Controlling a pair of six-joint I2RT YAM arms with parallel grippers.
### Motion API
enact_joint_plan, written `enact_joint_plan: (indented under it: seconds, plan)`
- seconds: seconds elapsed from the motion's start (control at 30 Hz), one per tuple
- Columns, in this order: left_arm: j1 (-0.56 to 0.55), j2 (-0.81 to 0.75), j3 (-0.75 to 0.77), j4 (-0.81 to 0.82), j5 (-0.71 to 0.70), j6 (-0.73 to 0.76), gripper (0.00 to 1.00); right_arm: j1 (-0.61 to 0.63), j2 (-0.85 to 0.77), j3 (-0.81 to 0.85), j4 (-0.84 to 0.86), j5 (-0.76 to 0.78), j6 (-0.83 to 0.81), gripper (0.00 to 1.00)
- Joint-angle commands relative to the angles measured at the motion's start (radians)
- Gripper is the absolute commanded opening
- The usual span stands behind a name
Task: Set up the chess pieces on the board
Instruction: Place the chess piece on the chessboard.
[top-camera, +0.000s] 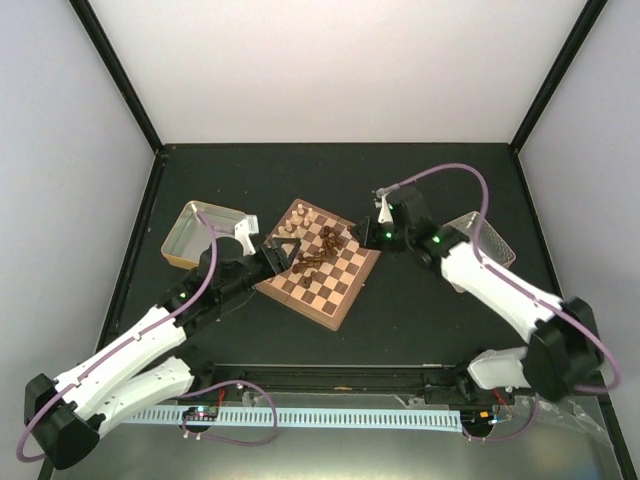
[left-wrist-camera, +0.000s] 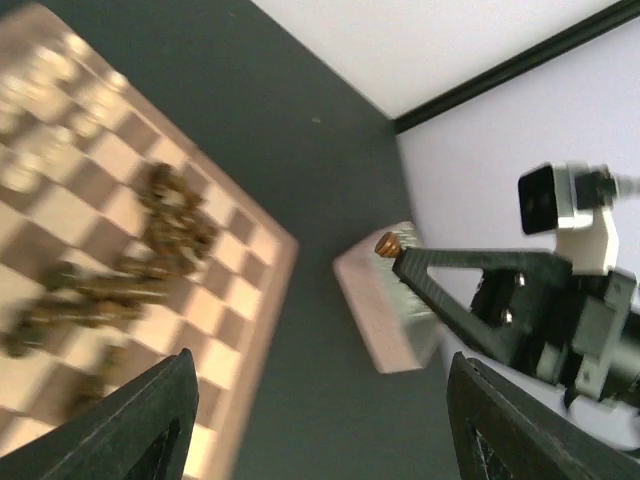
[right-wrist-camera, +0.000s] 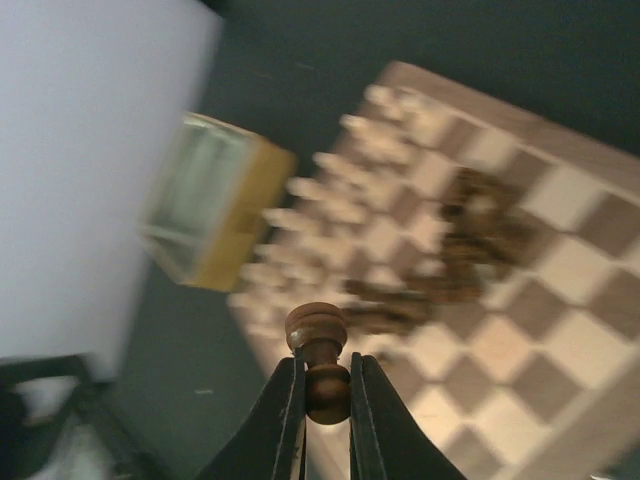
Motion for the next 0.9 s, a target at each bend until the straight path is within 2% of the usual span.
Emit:
enact_joint_plan:
  seconds: [0.0,0.17,0.33,0.5,0.87]
  plan:
    - [0.012,-0.019,0.019,-0.203,-0.112,0.319,0.71,-0.034,0.193,0.158,-0.388,0.178,-0.257,0.01]
    - [0.021,-0.030,0.029,-0.286,-0.122,0.439,0.71,-0.041,0.452,0.369,-0.539,0.274,-0.322,0.01]
    - [0.029,-0.031,0.035,-0.302,-0.111,0.527,0.72,-0.041,0.612,0.513,-0.618,0.317,-0.336,0.01]
    - [0.031,-0.009,0.040,-0.307,-0.102,0.586,0.73,-0.041,0.714,0.622,-0.681,0.313,-0.344,0.02]
    - [0.037,0.010,0.030,-0.293,-0.099,0.595,0.73,-0.039,0.825,0.749,-0.755,0.357,-0.347,0.09]
